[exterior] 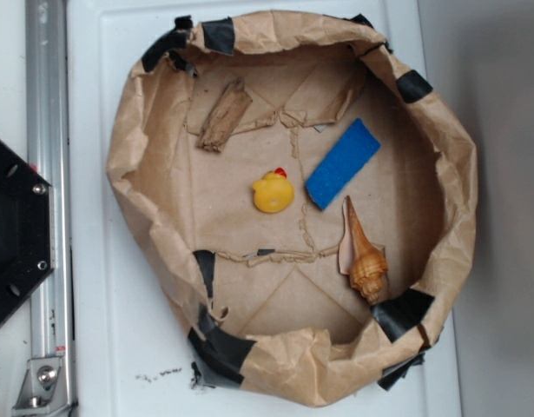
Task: Grab the yellow duck.
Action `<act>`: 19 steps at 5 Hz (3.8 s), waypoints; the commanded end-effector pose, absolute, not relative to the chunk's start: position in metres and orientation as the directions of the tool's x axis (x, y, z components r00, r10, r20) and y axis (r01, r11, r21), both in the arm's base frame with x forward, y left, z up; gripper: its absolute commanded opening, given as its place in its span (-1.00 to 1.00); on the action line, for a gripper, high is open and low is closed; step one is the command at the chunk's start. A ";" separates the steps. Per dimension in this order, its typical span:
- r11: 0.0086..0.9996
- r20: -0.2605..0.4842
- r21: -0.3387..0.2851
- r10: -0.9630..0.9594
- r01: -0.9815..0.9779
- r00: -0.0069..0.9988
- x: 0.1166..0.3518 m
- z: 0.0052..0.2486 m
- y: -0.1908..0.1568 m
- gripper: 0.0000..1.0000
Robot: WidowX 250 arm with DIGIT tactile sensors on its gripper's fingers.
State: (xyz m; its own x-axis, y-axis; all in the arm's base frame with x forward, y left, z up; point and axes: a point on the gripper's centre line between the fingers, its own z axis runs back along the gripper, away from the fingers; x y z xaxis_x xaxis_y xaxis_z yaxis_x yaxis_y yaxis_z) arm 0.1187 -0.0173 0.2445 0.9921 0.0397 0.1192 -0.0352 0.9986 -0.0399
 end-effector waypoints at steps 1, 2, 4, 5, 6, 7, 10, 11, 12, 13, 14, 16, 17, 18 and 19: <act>0.999 0.119 -0.040 0.040 -0.035 0.992 0.119 0.244 -0.017 1.00; 0.995 0.212 -0.075 -0.042 0.059 0.976 0.158 0.239 -0.006 1.00; 0.995 0.134 -0.025 -0.092 0.097 0.987 0.223 0.170 0.015 1.00; 0.993 0.042 -0.014 -0.119 0.120 0.992 0.250 0.124 0.022 1.00; 0.996 0.018 0.072 -0.052 0.050 0.998 0.257 0.084 0.035 1.00; 0.996 0.018 0.072 -0.052 0.050 0.998 0.257 0.084 0.035 1.00; 0.996 0.018 0.072 -0.052 0.050 0.998 0.257 0.084 0.035 1.00; 0.996 0.018 0.072 -0.052 0.050 0.998 0.257 0.084 0.035 1.00; 0.994 0.082 0.066 -0.096 0.091 0.992 0.255 0.077 0.041 1.00; 0.988 0.097 0.039 -0.153 0.150 0.983 0.256 0.076 0.048 1.00; 0.986 0.103 0.018 -0.166 0.165 0.981 0.259 0.067 0.054 1.00; 0.985 0.055 0.037 -0.168 0.166 0.984 0.269 0.056 0.056 1.00; 0.980 0.022 0.067 -0.187 0.185 0.982 0.270 0.043 0.051 1.00; 0.971 0.005 0.077 -0.229 0.228 0.973 0.273 0.030 0.041 1.00; 0.963 0.010 0.036 -0.268 0.267 0.963 0.270 0.021 0.026 1.00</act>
State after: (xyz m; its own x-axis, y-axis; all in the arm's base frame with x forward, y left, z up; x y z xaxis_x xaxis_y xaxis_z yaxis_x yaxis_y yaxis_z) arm 0.2698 0.0380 0.0280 0.9711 -0.2385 0.0003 0.2383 0.9704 0.0402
